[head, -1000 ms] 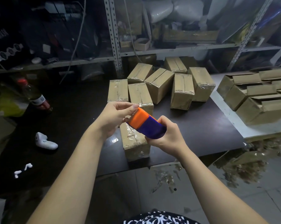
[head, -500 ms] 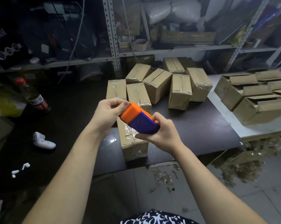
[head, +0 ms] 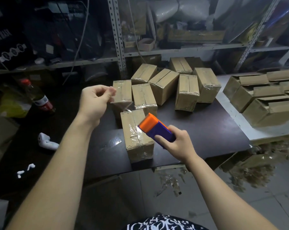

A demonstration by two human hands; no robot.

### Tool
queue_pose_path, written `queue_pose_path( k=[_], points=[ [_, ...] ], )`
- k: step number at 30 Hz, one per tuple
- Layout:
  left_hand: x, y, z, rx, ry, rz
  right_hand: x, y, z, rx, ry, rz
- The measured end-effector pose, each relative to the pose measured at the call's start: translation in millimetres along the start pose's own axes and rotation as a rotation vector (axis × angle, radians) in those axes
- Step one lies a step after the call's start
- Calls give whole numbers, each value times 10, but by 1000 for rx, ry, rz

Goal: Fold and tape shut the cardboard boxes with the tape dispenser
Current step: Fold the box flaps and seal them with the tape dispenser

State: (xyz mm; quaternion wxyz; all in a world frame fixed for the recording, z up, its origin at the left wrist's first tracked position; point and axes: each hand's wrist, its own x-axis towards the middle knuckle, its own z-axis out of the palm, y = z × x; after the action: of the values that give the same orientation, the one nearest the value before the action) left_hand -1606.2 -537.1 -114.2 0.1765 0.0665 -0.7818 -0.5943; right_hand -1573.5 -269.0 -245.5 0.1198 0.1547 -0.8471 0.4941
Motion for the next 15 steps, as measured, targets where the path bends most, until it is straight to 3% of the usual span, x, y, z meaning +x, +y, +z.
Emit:
queue_pose_path(
  k=[2,15],
  points=[
    [8,-9,-39,88,-34,41,-84,66,1,-8,-24,30],
    [-87,-26,16,90,27,99,-90,64,48,41,-77,94]
  ],
)
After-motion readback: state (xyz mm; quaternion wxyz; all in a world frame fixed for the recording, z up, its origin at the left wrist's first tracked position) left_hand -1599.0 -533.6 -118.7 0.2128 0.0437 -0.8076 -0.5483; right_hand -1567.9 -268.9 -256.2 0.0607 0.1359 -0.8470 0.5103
